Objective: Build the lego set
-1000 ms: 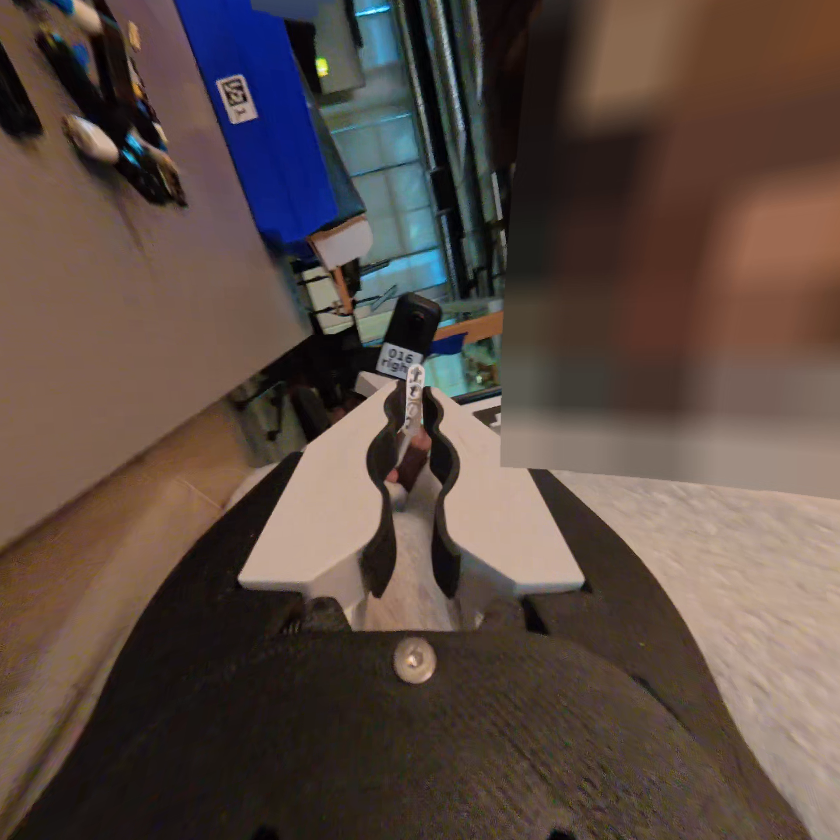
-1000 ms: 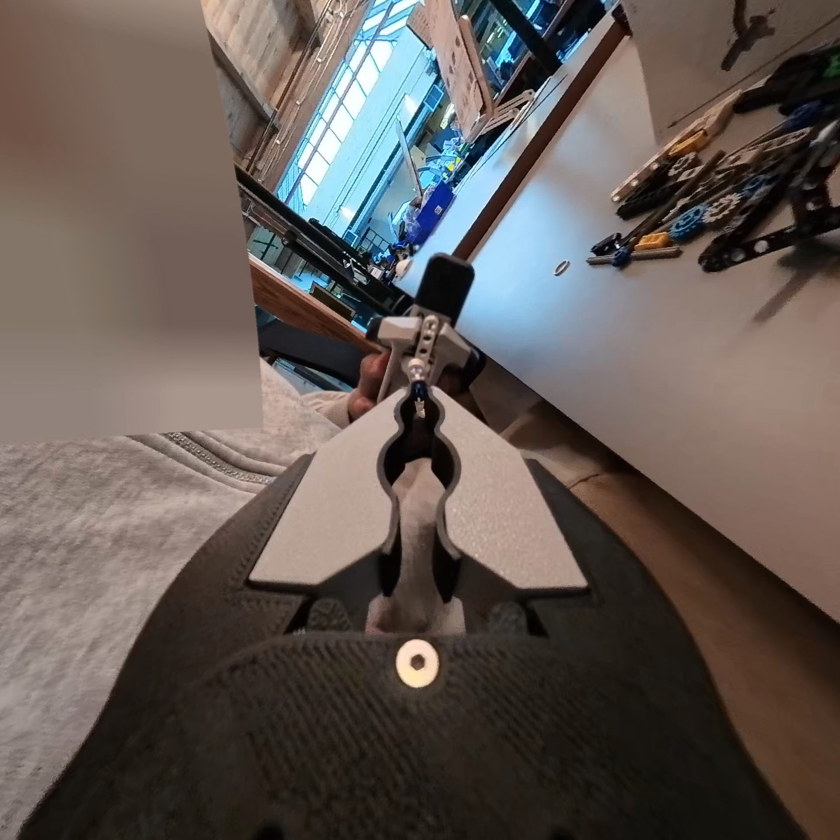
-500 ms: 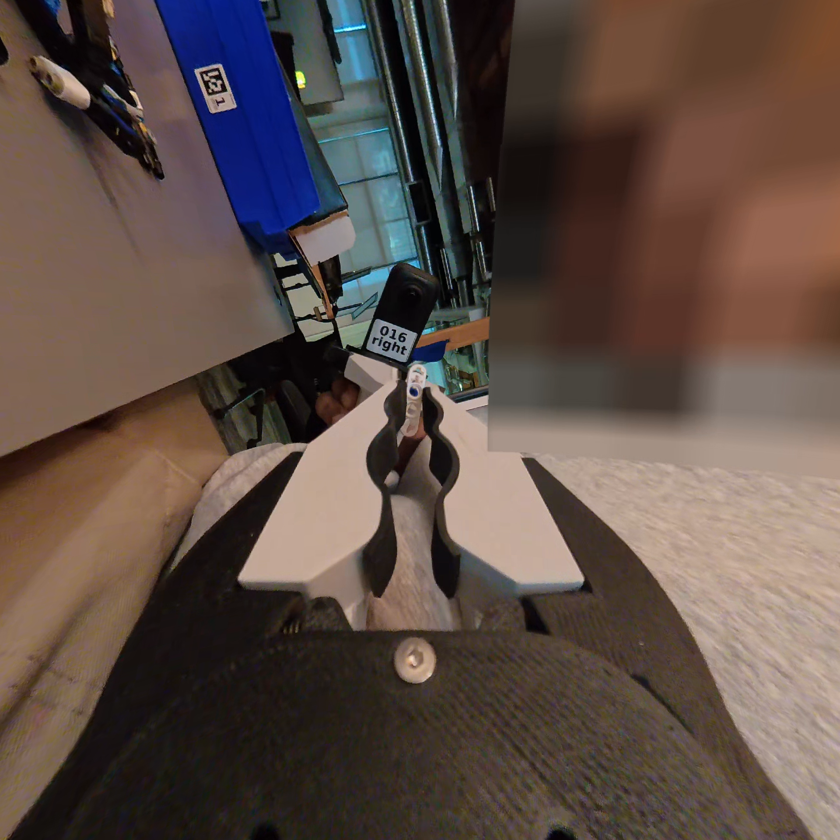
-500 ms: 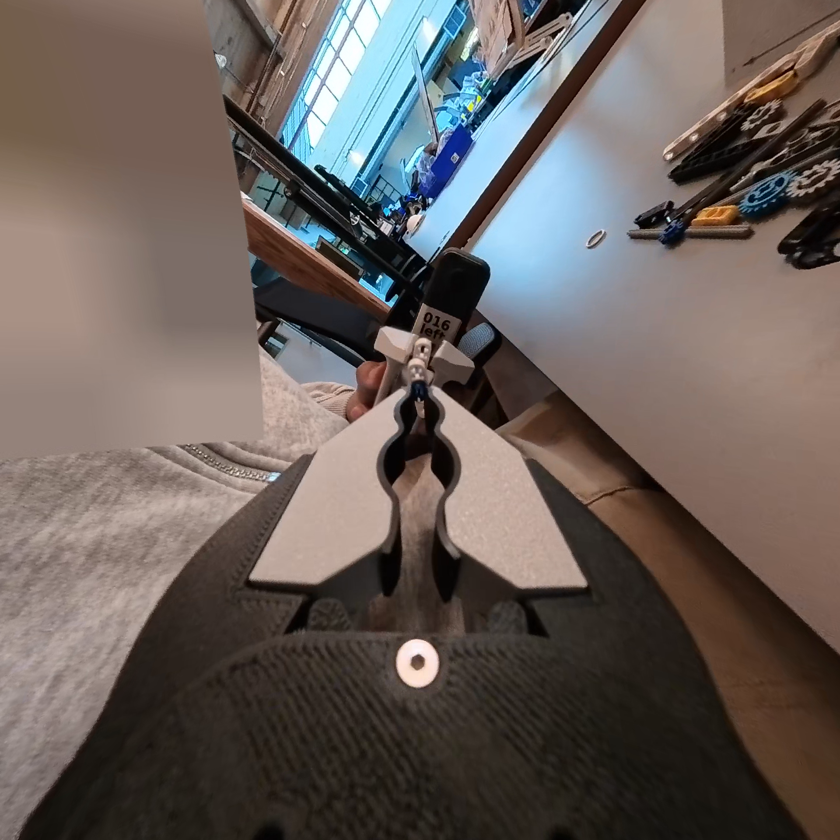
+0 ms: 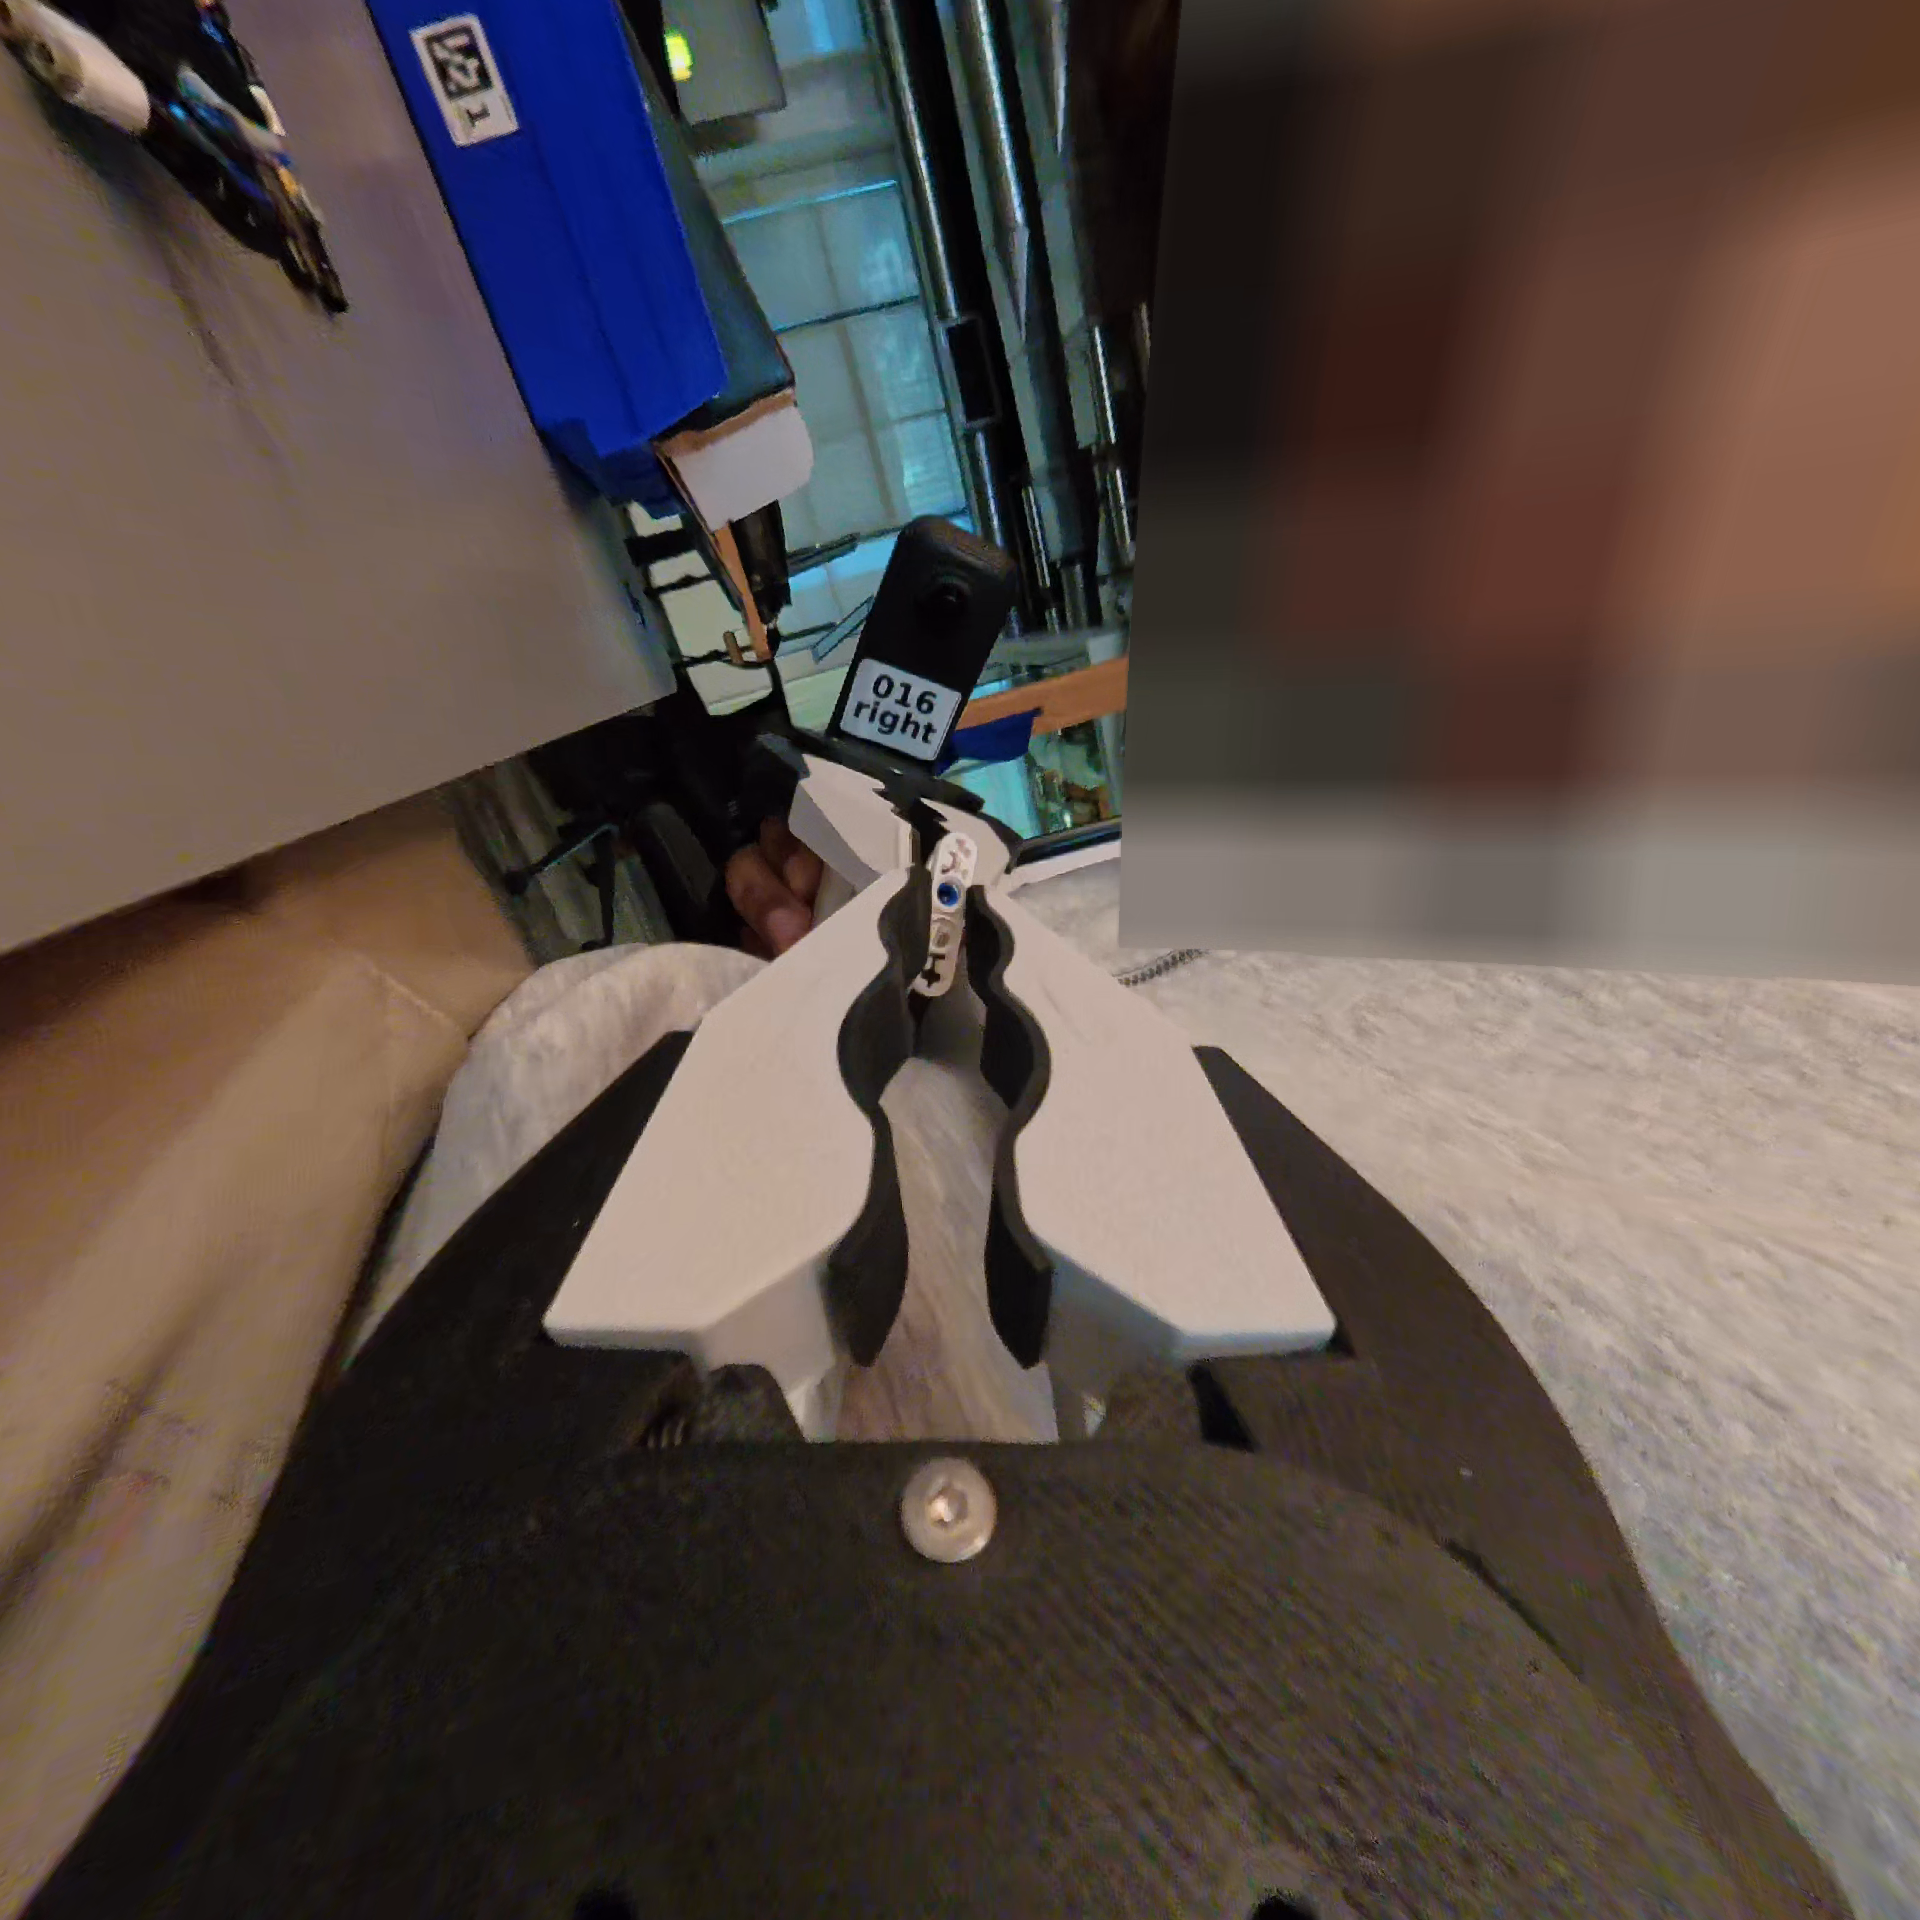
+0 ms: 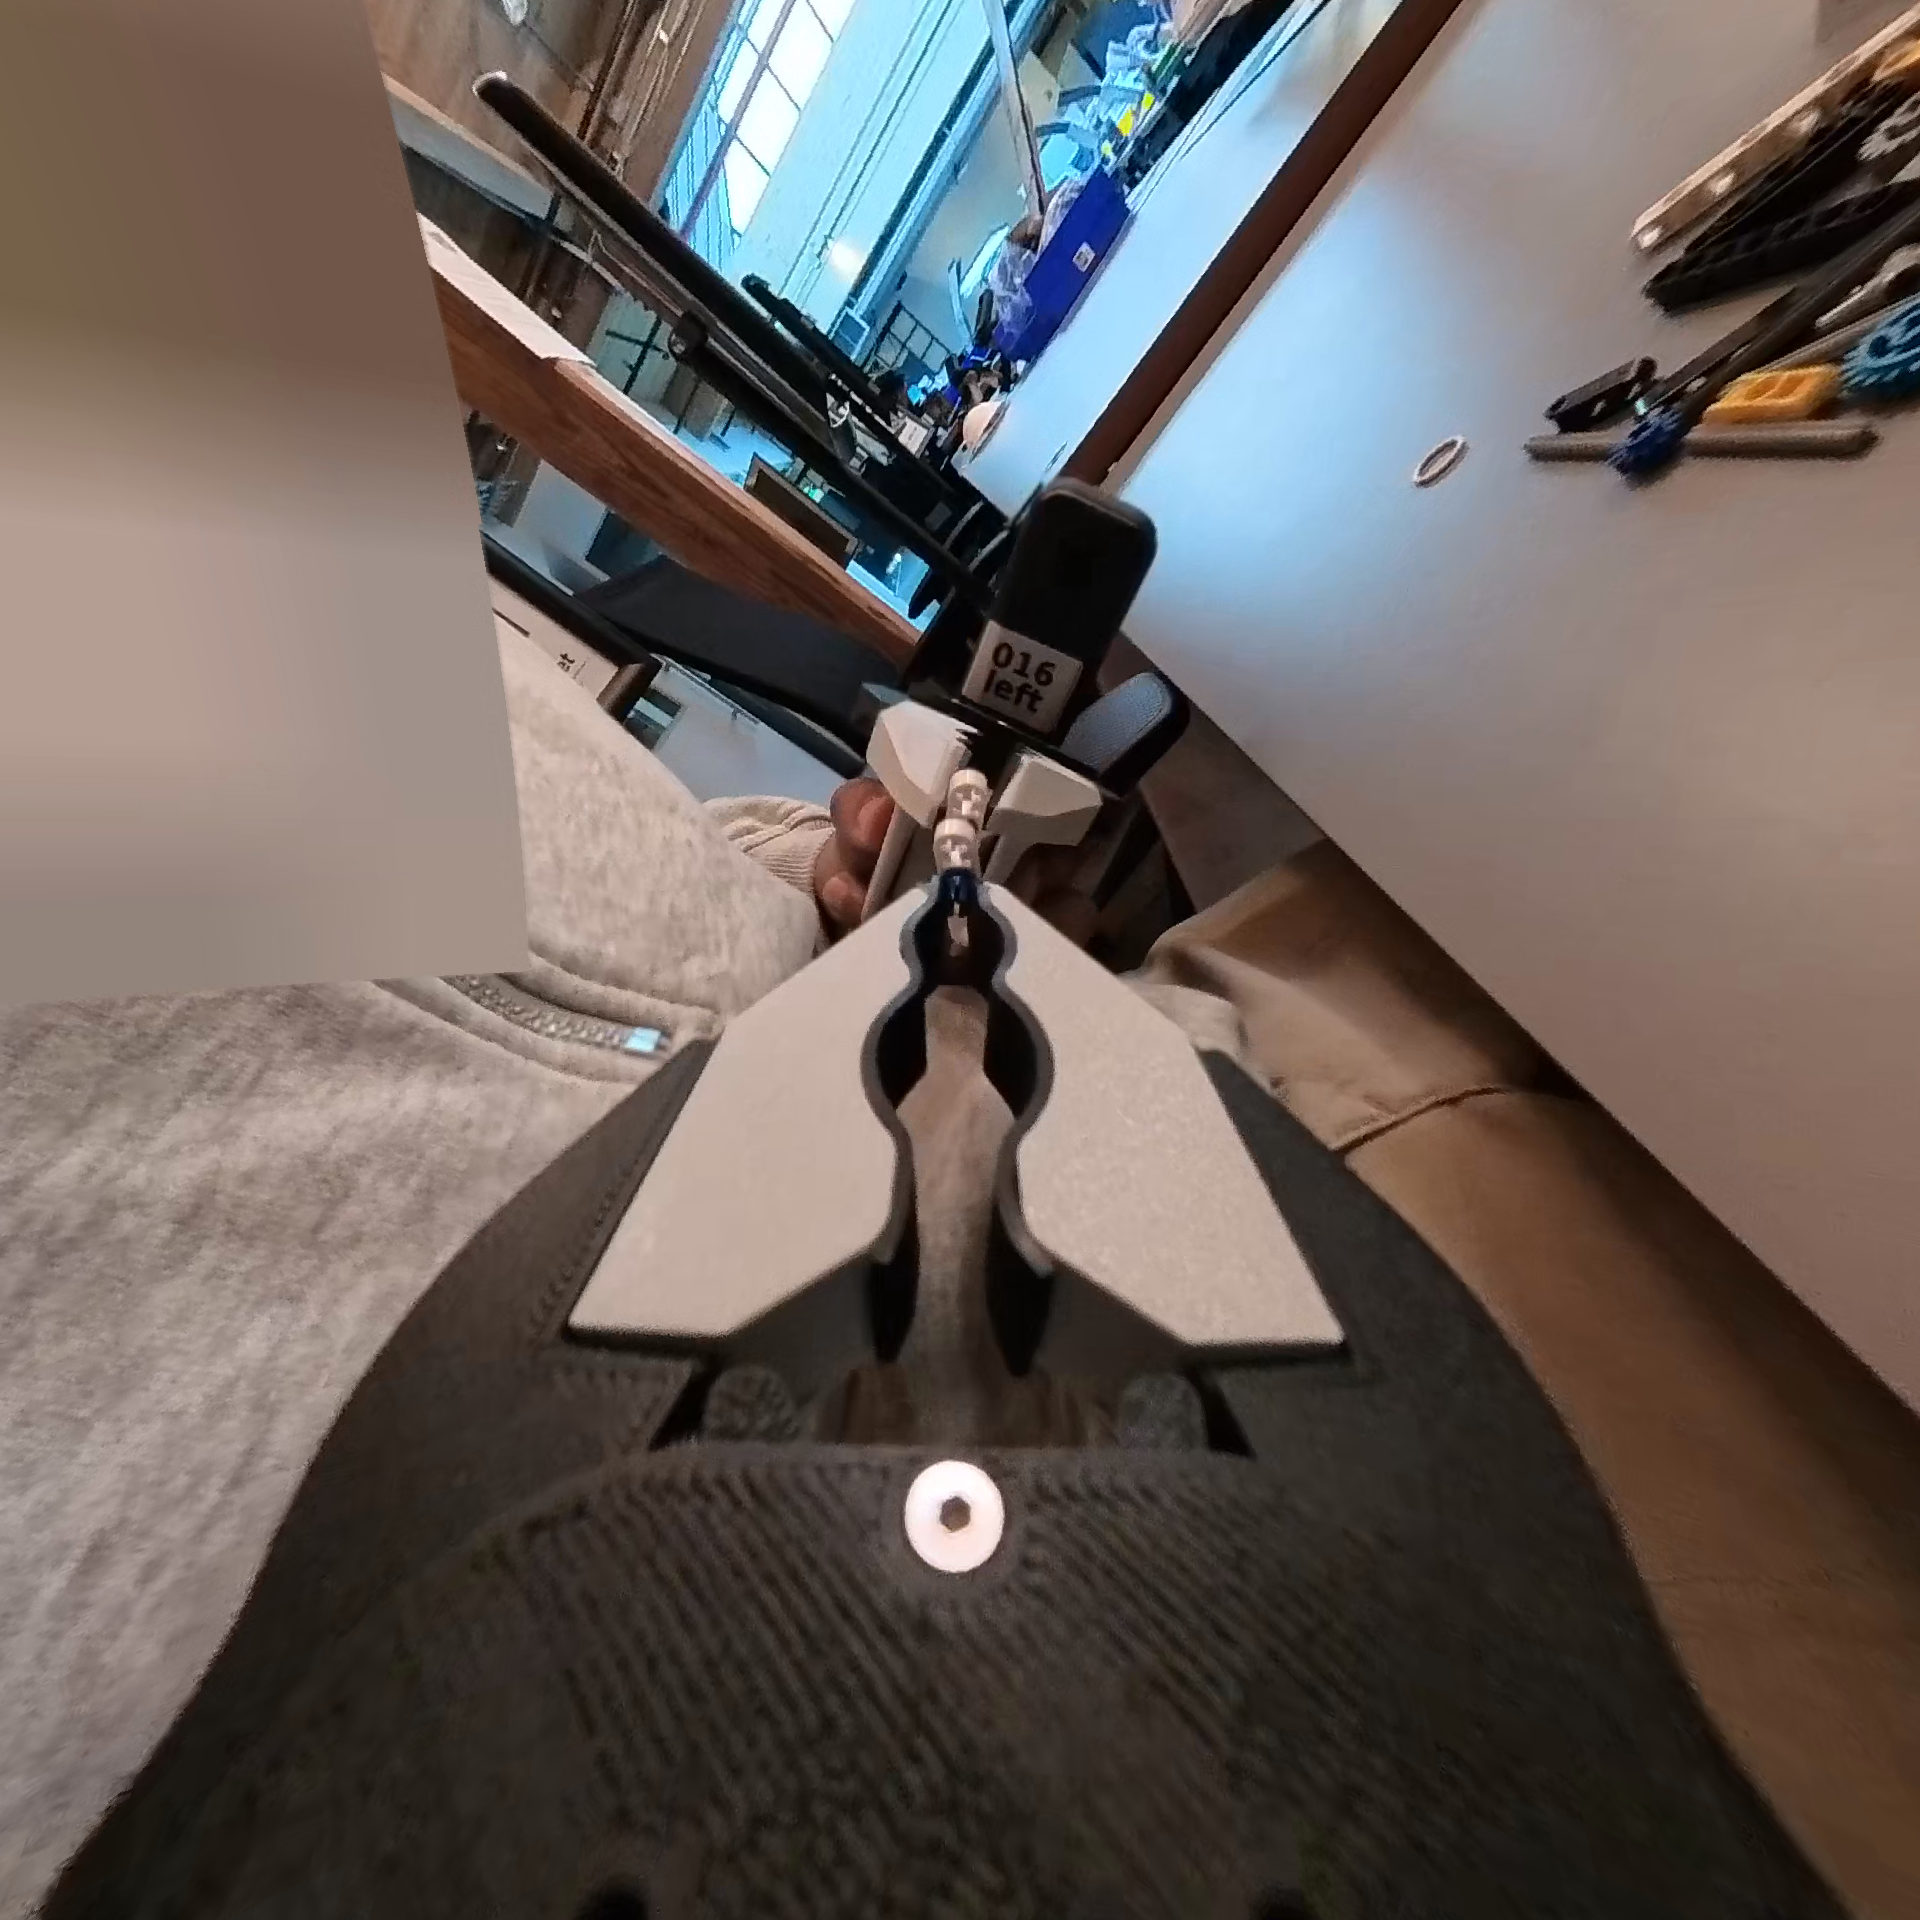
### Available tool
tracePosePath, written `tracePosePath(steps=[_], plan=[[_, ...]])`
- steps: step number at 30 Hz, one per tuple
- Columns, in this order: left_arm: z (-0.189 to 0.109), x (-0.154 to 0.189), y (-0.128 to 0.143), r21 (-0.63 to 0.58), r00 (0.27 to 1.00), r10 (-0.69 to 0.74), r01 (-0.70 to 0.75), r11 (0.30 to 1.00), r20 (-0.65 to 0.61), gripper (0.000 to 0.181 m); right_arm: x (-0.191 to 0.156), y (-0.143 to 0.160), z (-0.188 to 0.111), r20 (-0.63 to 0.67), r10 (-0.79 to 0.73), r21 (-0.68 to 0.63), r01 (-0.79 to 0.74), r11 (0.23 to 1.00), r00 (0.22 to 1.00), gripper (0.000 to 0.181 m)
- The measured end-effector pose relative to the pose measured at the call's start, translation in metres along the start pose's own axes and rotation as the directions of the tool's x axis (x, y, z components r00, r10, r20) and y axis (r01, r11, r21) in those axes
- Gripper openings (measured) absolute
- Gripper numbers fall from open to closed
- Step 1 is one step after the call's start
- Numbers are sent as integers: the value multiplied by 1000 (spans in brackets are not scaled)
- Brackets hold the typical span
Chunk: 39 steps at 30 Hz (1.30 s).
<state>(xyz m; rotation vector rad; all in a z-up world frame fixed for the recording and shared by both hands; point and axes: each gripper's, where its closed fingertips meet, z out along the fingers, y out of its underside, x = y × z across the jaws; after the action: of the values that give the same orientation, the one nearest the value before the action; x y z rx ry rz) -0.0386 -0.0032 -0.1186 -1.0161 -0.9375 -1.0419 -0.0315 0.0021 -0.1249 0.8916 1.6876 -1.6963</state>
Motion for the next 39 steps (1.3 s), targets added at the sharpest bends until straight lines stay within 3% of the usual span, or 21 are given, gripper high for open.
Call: tracePosePath(steps=[14, 18, 20, 22, 24, 26, 28, 33, 39], plan=[[3, 3, 2, 16, 998, -46, 47, 999, -30, 0, 0, 3, -1, 34, 32, -3, -32, 999, 999, 2], [-2, 3, -23, 77, 1000, 23, -23, 997, 10, 0, 8, -6, -8, 7, 42, 51, -42, 998, 999, 2], [-4, -7, -48, 117, 989, 90, -103, 988, 114, 0, 13, -11, -13, 1, 69, 91, -68, 994, 998, 2], [-5, -24, -68, 87, 935, 215, -248, 965, 281, 0, 15, -14, -16, -5, 76, 113, -75, 991, 997, 2], [-8, -51, -79, -38, 801, 347, -378, 925, 487, 0, 15, -15, -16, -18, 62, 113, -59, 992, 998, 2], [-9, -73, -81, -178, 672, 439, -422, 889, 596, 0, 14, -14, -17, -38, 39, 103, -35, 994, 999, 2], [-10, -91, -75, -290, 606, 482, -392, 873, 633, 0, 14, -13, -17, -50, 24, 99, -18, 995, 998, 2], [-14, -105, -76, -341, 566, 497, -365, 866, 657, 1, 15, -13, -19, -43, 33, 116, -27, 993, 999, 2], [-23, -98, -86, -404, 487, 578, -421, 812, 655, 26, 15, -13, -21, -38, 32, 121, -27, 992, 999, 2]])
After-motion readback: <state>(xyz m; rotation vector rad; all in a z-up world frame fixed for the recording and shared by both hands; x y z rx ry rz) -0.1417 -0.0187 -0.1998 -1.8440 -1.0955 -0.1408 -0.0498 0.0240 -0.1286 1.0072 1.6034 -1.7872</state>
